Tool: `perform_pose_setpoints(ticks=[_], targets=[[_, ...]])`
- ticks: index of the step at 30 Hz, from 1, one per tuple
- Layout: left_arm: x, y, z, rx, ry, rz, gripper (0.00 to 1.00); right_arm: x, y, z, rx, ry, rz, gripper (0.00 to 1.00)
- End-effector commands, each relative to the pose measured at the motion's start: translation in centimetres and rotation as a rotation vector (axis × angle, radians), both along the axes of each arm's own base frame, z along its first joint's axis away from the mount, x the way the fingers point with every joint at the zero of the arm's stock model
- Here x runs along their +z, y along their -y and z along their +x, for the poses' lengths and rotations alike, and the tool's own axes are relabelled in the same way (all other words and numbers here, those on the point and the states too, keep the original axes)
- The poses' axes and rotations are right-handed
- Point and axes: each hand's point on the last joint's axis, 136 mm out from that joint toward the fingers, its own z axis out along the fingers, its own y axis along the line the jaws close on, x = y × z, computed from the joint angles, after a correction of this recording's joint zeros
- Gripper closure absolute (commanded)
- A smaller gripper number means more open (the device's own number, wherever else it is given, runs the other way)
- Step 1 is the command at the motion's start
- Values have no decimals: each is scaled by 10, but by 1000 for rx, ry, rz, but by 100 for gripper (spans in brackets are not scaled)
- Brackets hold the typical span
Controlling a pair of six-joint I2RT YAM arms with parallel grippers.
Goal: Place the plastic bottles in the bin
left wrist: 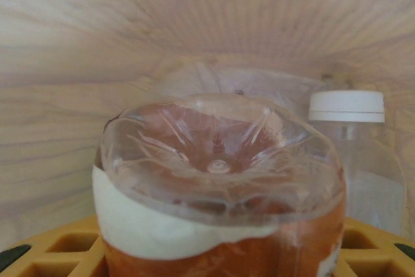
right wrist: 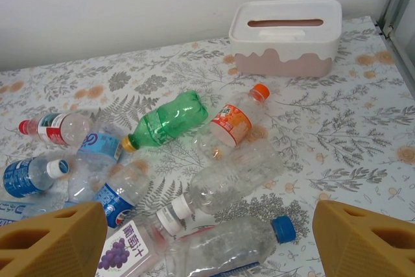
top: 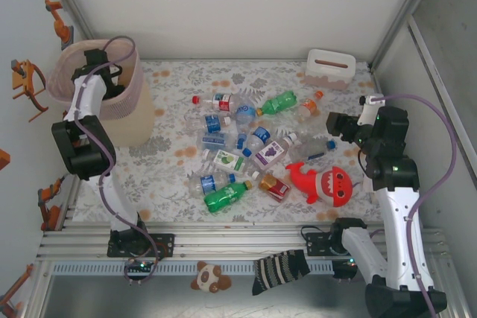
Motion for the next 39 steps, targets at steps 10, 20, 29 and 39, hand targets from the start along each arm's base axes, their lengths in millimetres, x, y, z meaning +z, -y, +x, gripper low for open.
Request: perform_pose_setpoints(ticks=[10, 20, 29, 39], targets=[[-7, 28, -3, 4, -30, -199, 41, 4, -4, 1, 11, 24, 10, 18], [48, 35, -6, 3, 87, -244, 32, 7, -4, -2, 12, 29, 11, 18], [109, 49, -12, -26, 207, -307, 31, 9, -5, -3, 16, 31, 8, 18], [172, 76, -34, -95, 324, -405, 32, 11, -6, -3, 22, 31, 15, 18]])
